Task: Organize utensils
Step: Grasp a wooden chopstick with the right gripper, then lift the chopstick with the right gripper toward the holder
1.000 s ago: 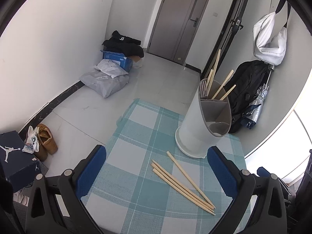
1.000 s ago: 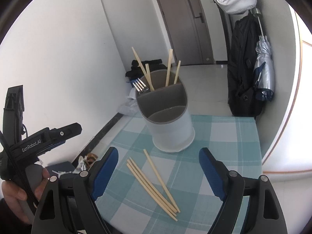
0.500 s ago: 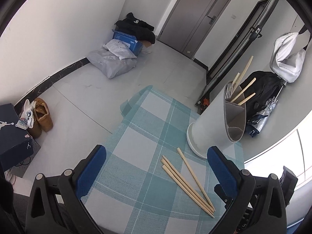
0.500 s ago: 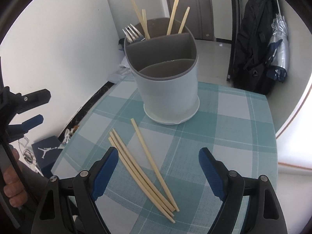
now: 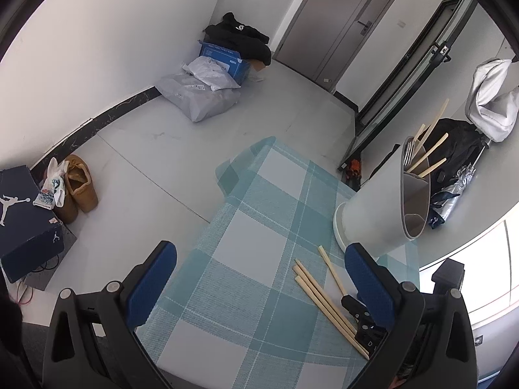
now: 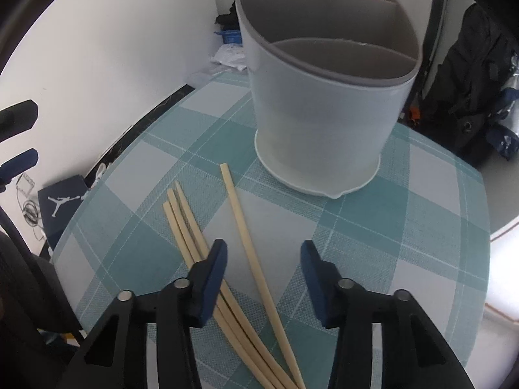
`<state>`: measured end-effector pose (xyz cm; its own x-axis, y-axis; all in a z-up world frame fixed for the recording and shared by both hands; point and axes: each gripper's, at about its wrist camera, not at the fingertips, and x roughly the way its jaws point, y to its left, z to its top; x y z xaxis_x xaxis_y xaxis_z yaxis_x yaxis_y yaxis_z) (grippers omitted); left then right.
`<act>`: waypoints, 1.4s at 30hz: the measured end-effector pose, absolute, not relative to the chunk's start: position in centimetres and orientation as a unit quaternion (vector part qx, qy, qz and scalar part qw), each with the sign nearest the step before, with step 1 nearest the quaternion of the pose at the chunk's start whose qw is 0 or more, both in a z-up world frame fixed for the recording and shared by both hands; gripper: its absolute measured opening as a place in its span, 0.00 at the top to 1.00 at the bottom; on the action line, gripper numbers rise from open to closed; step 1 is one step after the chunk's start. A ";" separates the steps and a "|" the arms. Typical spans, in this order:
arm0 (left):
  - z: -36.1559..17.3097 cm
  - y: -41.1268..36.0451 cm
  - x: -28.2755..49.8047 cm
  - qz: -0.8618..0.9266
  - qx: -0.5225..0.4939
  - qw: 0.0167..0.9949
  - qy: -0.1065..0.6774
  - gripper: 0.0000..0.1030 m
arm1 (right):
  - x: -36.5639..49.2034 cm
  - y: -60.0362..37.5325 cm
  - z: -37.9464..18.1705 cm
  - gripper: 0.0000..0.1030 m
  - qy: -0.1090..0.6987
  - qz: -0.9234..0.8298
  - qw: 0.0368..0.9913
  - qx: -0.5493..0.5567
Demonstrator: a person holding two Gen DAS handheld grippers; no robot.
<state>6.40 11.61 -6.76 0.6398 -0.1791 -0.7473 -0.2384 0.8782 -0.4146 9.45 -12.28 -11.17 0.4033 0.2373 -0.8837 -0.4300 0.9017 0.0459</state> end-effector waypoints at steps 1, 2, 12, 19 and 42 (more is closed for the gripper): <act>-6.8 11.6 6.4 0.017 -0.247 0.871 0.425 0.01 | 9.5 -12.2 -11.4 0.73 0.513 0.201 0.828 -0.102; -6.8 11.6 6.5 0.016 -0.247 0.871 0.425 0.01 | 9.5 -12.1 -11.5 0.75 0.512 0.201 0.828 -0.109; -6.7 11.9 6.4 0.020 -0.250 0.871 0.423 0.01 | 8.0 -12.1 -11.0 0.95 0.521 0.215 0.812 -0.149; -6.7 11.8 6.2 0.022 -0.254 0.866 0.430 0.01 | 6.8 -15.0 -10.0 0.95 0.571 0.210 0.783 -0.127; -7.8 12.4 6.1 0.052 -0.232 0.863 0.445 0.01 | 10.8 -13.0 -9.6 0.82 0.562 0.237 0.769 -0.189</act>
